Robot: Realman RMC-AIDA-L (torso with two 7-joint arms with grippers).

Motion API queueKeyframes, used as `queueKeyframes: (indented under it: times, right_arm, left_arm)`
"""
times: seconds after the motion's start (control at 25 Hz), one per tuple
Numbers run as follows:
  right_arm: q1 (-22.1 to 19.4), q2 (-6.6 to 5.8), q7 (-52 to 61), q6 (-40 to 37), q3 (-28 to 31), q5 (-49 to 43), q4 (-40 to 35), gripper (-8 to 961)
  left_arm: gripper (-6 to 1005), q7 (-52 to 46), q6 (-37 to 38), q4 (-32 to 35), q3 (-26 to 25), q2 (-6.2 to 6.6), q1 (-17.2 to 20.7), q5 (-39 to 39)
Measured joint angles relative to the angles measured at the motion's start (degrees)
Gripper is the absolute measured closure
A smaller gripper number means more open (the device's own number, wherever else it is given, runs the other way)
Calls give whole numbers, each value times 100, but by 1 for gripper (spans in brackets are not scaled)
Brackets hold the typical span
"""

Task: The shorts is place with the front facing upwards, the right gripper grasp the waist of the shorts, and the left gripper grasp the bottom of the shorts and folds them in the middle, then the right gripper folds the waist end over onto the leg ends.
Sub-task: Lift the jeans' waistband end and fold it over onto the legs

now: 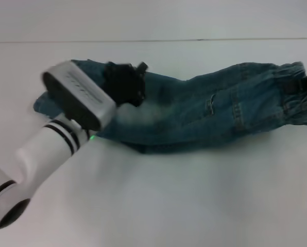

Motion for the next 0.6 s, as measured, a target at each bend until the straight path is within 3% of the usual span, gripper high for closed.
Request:
queueKeyframes:
  times: [0.2, 0.4, 0.6]
  right_arm:
    - [-75, -55, 1, -233, 230, 257, -75, 848]
    - [-62, -158, 81, -507, 325, 662, -99, 848]
    - [106, -182, 161, -569, 343, 739, -184, 848]
  left_arm:
    - [997, -61, -809, -572, -6, 0, -232, 251]
    - [989, -99, -869, -1101, -64, 0, -325, 324]
    - [981, -406, -876, -1609, -268, 0, -421, 724]
